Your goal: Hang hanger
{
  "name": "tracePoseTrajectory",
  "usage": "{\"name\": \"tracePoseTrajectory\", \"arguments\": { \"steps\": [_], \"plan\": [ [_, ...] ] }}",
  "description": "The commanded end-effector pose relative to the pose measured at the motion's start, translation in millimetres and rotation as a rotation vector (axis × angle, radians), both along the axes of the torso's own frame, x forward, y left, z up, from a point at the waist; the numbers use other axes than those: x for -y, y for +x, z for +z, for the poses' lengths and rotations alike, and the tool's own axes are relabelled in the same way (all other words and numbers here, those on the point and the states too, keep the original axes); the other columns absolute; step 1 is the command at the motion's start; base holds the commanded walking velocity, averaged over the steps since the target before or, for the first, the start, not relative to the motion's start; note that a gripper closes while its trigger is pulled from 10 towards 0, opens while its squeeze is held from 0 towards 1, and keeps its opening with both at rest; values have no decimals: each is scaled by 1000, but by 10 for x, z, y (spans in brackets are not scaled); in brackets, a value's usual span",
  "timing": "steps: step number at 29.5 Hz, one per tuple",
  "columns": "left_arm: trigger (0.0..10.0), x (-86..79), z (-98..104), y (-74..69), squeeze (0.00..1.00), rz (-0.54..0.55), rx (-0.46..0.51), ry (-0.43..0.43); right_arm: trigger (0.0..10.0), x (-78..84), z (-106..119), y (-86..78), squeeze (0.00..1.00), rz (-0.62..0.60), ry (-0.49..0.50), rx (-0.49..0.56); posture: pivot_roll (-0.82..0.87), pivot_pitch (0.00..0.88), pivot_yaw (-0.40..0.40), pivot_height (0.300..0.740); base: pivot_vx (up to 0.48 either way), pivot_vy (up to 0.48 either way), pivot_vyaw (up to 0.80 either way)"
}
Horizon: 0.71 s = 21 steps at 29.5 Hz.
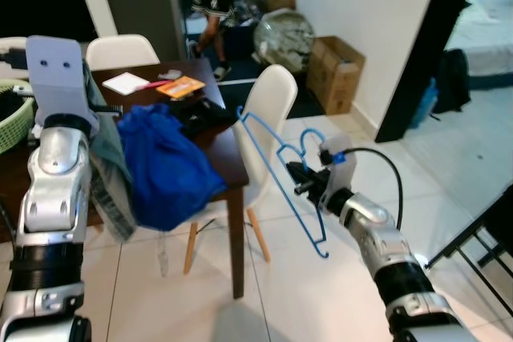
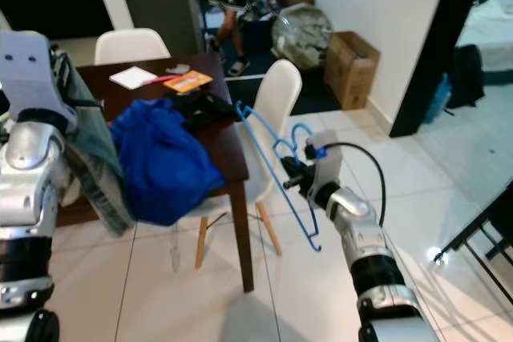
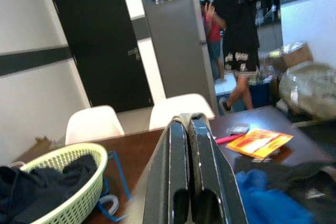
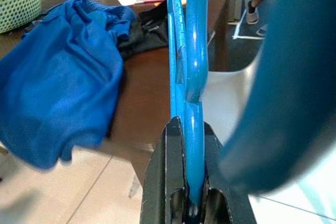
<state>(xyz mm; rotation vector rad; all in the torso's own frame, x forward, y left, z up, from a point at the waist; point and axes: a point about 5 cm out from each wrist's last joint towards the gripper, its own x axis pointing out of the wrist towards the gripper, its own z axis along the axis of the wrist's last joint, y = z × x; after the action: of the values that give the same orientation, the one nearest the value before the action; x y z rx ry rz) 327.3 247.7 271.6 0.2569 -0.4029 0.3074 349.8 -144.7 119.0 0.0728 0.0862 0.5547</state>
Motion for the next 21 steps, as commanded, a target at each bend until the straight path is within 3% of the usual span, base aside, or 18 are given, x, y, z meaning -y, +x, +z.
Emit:
{"name": "tracePoseTrajectory", "arguments": {
  "steps": [1, 12, 14, 15, 16, 17, 18, 19, 21],
  "plan": [
    [10000, 6, 33, 18, 0, -15, 0, 21, 10000, -35, -5, -9, 0, 11, 13, -7, -3, 6, 16, 740, 480, 0, 0],
    [10000, -19, -12, 100, 0, -31, -39, -3, 10000, -26, -4, -19, 0, 2, 25, -6, -8, 16, 25, 740, 480, 0, 0],
    [10000, 35, -40, 122, 0, -80, -52, -12, 10000, -20, -2, -19, 0, -1, 28, -6, -7, 20, 25, 740, 480, 0, 0],
    [10000, 210, -75, 148, 0, -213, -69, -19, 10000, -16, 0, -16, 0, -4, 31, -6, -4, 21, 23, 740, 292, 0, 0],
    [10000, 210, -75, 148, 0, -213, -69, -19, 10000, -16, 0, -16, 0, -4, 31, -6, -4, 21, 23, 740, 292, 0, 0],
    [10000, 405, -143, 155, 0, -330, -107, 2, 10000, -15, 2, -11, 0, -6, 33, -8, -4, 24, 20, 740, 0, 0, 0],
    [10000, 405, -143, 155, 0, -330, -107, 2, 10000, -15, 2, -11, 0, -6, 33, -8, -4, 24, 20, 740, 0, 0, 0],
    [10000, 540, -264, 161, 0, -391, -167, 13, 10000, -17, 5, -6, 0, -6, 34, -10, -3, 26, 21, 740, 0, 0, 0],
    [10000, 540, -264, 161, 0, -391, -167, 13, 10000, -17, 5, -6, 0, -6, 34, -10, -3, 26, 21, 740, 0, 0, 0]
  ]
}}
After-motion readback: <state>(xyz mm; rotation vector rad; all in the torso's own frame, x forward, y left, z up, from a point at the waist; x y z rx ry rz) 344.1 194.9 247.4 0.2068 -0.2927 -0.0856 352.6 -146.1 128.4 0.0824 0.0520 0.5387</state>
